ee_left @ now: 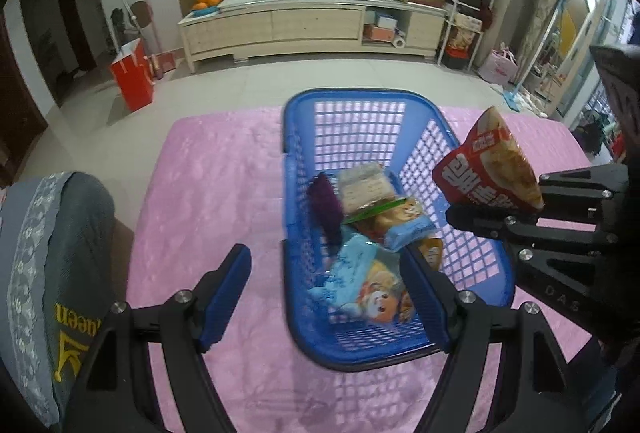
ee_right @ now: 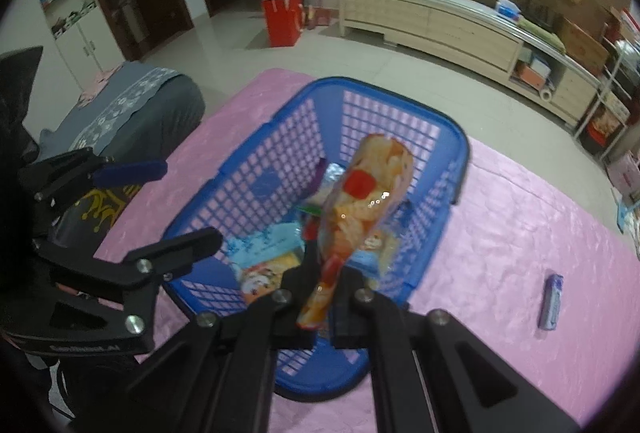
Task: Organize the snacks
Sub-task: 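Open the left tool to drop the cracker pack while the right tool drops the red pack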
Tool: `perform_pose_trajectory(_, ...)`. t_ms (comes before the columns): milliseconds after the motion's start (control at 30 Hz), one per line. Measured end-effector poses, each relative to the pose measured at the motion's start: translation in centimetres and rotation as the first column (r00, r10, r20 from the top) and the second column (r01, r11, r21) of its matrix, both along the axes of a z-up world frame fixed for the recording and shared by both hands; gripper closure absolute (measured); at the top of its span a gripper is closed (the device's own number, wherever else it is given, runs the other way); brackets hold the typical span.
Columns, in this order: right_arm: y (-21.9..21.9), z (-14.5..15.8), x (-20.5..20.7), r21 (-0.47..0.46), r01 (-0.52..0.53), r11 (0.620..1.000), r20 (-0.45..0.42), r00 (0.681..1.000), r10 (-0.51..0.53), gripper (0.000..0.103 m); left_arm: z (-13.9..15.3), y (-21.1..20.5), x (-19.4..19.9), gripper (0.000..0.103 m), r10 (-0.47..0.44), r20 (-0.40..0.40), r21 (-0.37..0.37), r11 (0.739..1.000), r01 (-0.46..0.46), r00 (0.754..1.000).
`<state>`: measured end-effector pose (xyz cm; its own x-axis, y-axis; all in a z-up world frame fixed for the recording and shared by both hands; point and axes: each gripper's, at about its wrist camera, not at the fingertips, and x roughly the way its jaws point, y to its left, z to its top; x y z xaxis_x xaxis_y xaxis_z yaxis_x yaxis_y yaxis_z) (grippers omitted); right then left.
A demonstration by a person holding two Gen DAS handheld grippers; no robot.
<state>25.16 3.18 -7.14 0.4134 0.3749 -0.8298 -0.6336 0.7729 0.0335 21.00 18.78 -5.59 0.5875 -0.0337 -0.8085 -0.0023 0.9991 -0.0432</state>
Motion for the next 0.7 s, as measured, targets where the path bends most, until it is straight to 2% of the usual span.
perform_pose_trajectory(200, 1.9, -0.9, 0.6, -0.013, -0.035, 0.999, -0.027, 0.999, 0.035, 0.097, -0.4, 1.7, 0.1, 0.028, 0.029, -0.015, 0.008, 1.0, -0.029, 0.999)
perform_pose_trajectory(500, 4.1, -2.1, 2.6, -0.029, -0.032, 0.999, -0.033, 0.999, 0.031, 0.097, -1.3, 2.7, 0.7, 0.028, 0.049, -0.028, -0.002, 0.999, -0.049, 0.998)
perform_pose_trajectory(533, 4.1, -2.1, 2.8, -0.037, -0.021, 0.999, -0.018, 1.0, 0.02, 0.093, -1.2, 2.7, 0.8, 0.028, 0.049, -0.029, -0.003, 0.999, -0.049, 0.998)
perform_pose_trajectory(600, 4.0, -2.2, 3.1, -0.045, -0.005, 0.999, -0.008, 1.0, 0.004, 0.073, -1.4, 2.7, 0.8, 0.028, 0.051, -0.031, -0.007, 0.999, -0.051, 0.998)
perform_pose_trajectory(667, 3.8, -2.2, 3.1, -0.043, -0.014, 0.999, -0.006, 1.0, 0.014, 0.034, -1.6, 2.8, 0.9, 0.028, 0.052, -0.033, -0.008, 0.999, -0.052, 0.998)
perform_pose_trajectory(700, 3.7, -2.1, 3.0, -0.049, -0.012, 0.999, 0.011, 1.0, 0.013, 0.029, -1.7, 2.8, 0.9, 0.028, 0.052, -0.034, -0.008, 0.999, -0.052, 0.998)
